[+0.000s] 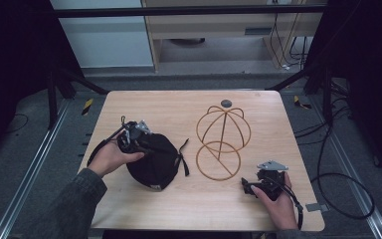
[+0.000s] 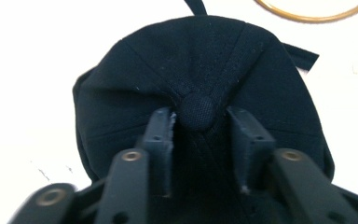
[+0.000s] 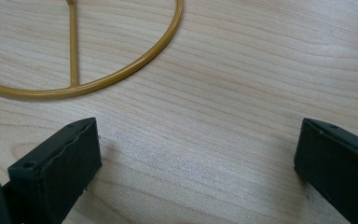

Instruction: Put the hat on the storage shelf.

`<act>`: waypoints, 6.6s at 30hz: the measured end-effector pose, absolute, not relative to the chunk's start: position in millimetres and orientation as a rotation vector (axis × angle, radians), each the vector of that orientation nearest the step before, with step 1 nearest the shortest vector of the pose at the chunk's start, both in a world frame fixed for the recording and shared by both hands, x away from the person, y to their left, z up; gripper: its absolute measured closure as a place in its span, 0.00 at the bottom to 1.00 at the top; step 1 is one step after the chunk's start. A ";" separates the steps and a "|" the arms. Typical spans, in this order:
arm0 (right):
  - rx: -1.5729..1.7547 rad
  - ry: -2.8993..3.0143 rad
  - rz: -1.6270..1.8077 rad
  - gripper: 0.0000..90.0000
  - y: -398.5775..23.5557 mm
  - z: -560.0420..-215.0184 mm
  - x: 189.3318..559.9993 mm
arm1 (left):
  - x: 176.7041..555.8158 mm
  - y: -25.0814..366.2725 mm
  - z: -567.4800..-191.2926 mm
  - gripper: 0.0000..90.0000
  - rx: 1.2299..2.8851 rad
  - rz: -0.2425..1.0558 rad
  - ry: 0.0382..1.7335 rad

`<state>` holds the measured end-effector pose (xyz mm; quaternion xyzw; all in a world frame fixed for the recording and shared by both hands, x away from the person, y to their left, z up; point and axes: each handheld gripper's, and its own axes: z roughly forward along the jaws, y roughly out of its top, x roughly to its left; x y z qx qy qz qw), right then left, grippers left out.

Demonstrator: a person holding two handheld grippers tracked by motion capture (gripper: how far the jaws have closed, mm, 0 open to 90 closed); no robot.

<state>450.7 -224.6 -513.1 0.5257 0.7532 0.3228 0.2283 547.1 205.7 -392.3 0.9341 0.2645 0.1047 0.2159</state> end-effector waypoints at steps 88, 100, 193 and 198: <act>1.445 2.077 0.889 0.01 -224.8 -513.2 450.6 | 453.8 175.8 -169.8 0.85 2.259 0.599 0.315; 1.447 2.077 0.888 0.01 -224.7 -513.1 450.5 | 452.3 165.1 -167.1 0.85 2.255 0.604 0.303; 1.448 2.081 0.891 0.01 -225.0 -513.1 450.3 | 534.9 17.6 -200.7 0.85 2.352 0.465 0.282; 1.447 2.082 0.892 0.01 -225.0 -513.1 450.3 | 539.8 17.6 -208.1 0.85 2.373 0.449 0.294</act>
